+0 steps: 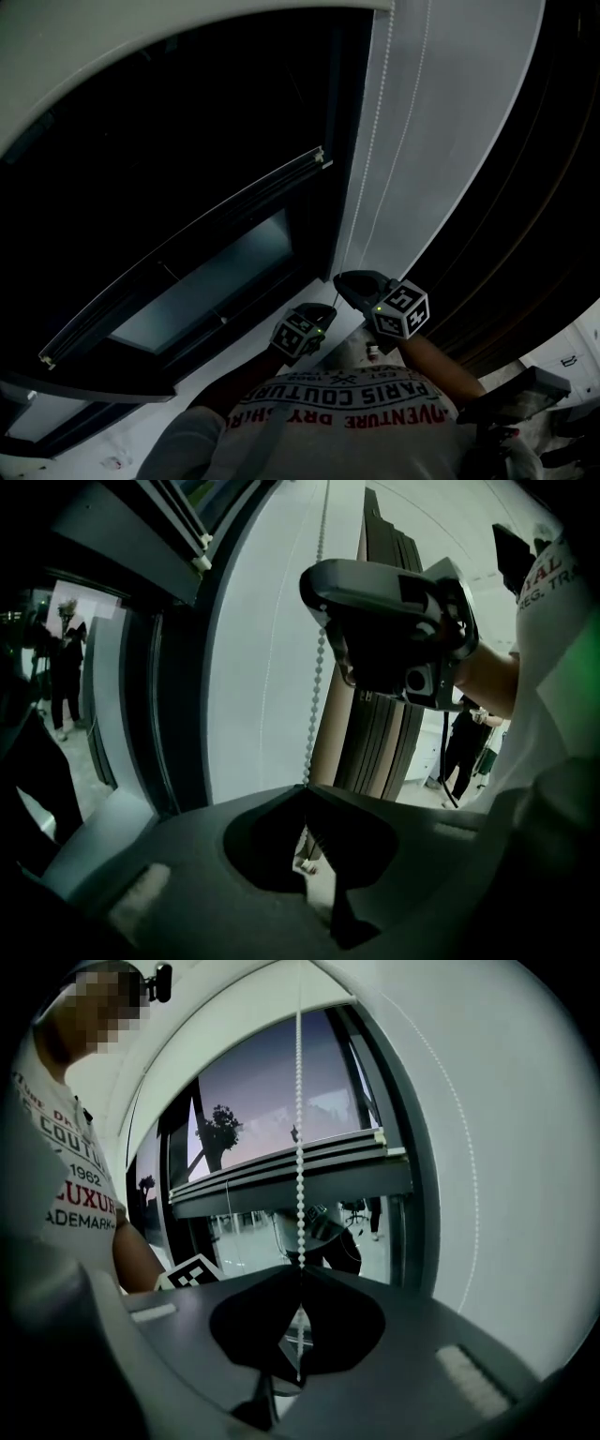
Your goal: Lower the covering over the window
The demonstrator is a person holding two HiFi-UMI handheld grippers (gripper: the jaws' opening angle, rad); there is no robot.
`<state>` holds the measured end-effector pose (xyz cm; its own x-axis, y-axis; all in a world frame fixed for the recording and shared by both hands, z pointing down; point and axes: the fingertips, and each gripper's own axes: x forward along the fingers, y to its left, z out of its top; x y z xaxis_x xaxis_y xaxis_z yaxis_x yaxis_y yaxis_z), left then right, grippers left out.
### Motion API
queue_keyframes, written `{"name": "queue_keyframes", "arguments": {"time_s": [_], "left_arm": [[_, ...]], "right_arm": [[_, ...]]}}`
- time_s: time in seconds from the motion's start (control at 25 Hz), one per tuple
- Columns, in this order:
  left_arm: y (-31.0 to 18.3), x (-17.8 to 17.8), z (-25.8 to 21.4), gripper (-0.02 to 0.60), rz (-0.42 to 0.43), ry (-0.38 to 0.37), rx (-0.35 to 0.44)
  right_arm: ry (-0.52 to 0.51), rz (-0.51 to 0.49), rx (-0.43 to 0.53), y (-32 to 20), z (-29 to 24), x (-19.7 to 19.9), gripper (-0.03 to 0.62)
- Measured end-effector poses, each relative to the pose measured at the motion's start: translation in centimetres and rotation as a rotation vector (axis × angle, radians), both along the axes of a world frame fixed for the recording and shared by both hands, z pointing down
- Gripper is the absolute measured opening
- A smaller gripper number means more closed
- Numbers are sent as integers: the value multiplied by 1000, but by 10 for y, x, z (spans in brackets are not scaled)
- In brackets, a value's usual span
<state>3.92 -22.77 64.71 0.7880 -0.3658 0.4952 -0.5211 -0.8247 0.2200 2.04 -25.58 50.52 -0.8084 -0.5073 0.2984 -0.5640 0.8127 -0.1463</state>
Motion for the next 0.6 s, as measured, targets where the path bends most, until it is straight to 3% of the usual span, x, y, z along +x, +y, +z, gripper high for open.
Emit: {"name": "queue_keyframes", "arguments": {"time_s": [0.16, 0.28, 0.4, 0.6], "left_arm": [[-2, -4, -1, 12, -20, 17, 16], [-9, -14, -14, 100, -45, 46, 17], [-21, -24, -54, 103, -74, 139, 29], [-48, -33, -161, 103, -89, 298, 161]], "right_arm": [[-26, 20, -6, -2, 0, 8, 8], [-38, 34, -2, -8, 0, 13, 8], [-45, 42, 1, -11, 1, 16, 8], [-45, 36, 6, -11, 2, 12, 8]]}}
